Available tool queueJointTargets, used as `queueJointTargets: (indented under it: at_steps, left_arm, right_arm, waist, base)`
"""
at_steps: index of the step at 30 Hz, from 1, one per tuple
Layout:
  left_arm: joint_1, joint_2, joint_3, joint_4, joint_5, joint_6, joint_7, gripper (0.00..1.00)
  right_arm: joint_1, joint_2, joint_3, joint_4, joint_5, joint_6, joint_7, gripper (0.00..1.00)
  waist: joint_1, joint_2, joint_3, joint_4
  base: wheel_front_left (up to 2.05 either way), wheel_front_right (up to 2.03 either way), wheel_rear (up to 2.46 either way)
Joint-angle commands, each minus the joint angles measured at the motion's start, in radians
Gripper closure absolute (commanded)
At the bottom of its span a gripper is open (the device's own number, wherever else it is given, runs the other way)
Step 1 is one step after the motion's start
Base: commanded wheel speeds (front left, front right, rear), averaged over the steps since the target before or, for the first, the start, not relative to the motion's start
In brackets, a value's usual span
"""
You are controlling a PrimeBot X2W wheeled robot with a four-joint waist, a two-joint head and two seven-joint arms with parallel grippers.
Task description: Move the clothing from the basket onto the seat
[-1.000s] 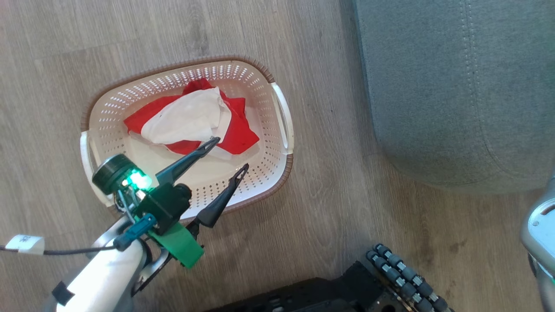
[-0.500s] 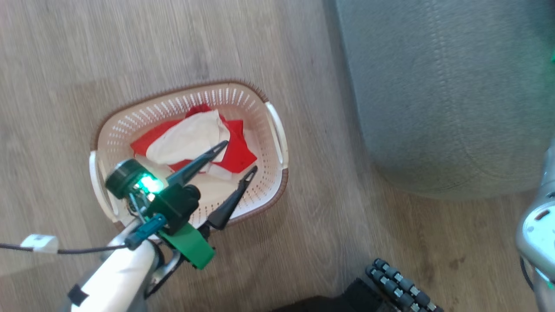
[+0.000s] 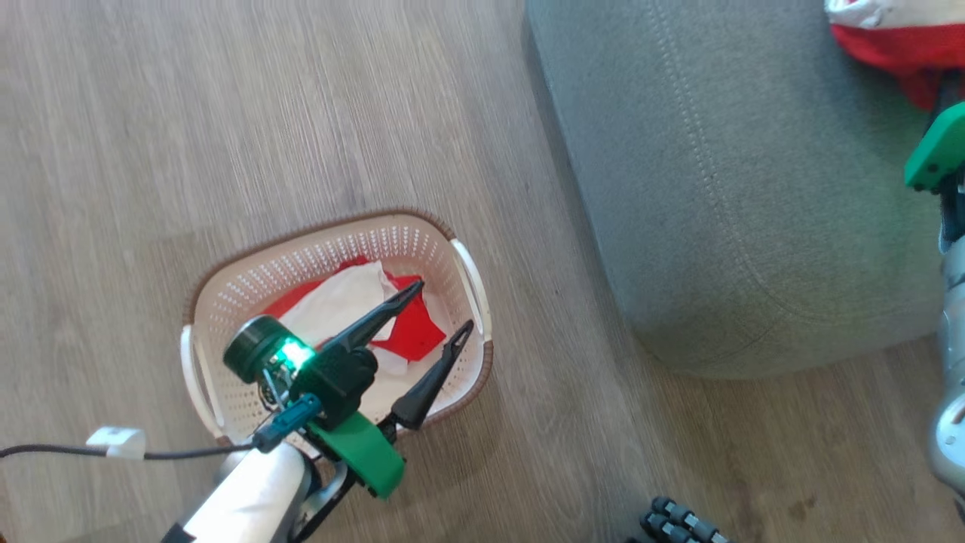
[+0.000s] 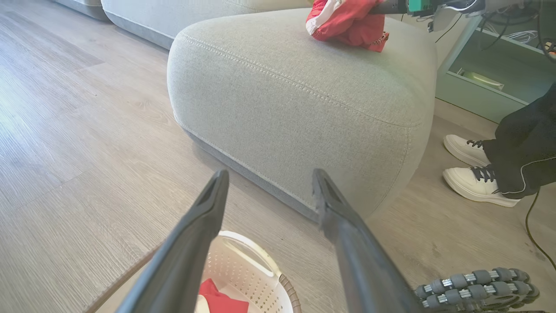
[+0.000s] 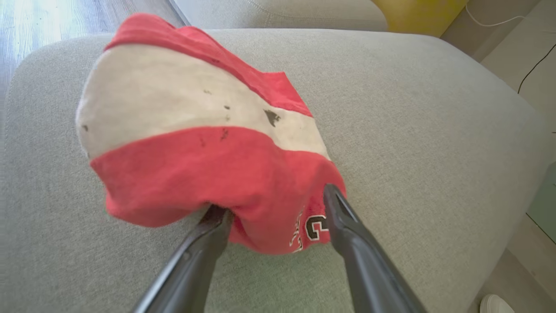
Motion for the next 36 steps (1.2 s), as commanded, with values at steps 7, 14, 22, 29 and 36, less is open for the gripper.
queueJointTargets:
  at_steps: [7, 14, 22, 29, 36]
  left_arm:
    - [0.019, -0.026, 0.048, -0.013, 0.01, -0.001, -0.005, 0.0]
    - [0.039, -0.045, 0.057, -0.001, 0.016, -0.001, -0.005, 0.0]
    - [0.078, -0.095, 0.082, 0.014, 0.024, -0.001, -0.005, 0.0]
    - [0.112, -0.136, 0.141, 0.015, 0.035, -0.001, -0.005, 0.0]
    - [0.137, -0.158, 0.202, -0.009, 0.053, -0.001, -0.005, 0.0]
  right_arm:
    - [-0.035, -0.067, 0.079, 0.061, 0.062, 0.0, -0.007, 0.0]
    - [-0.031, -0.057, 0.136, 0.108, 0.124, 0.0, -0.049, 0.0]
    - [-0.016, -0.043, 0.253, 0.135, 0.271, 0.0, -0.097, 0.0]
    - [0.061, 0.034, 0.466, -0.062, 0.525, 0.0, -0.102, 0.0]
    - [0.355, 0.015, 0.842, -0.442, 0.878, 0.0, -0.102, 0.0]
  waist:
    - [0.0001, 0.0, -0.071, 0.006]
    - [0.0001, 0.0, -0.123, 0.005]
    - [0.0001, 0.0, -0.223, 0.021]
    - [0.0001, 0.0, -0.288, 0.054]
    - [0.0001, 0.0, -0.339, 0.112]
  base:
    - [0.0, 0.0, 0.0]
    - [0.0, 0.0, 0.0]
    - [0.0, 0.0, 0.0]
    - [0.0, 0.0, 0.0]
    - [0.0, 0.0, 0.0]
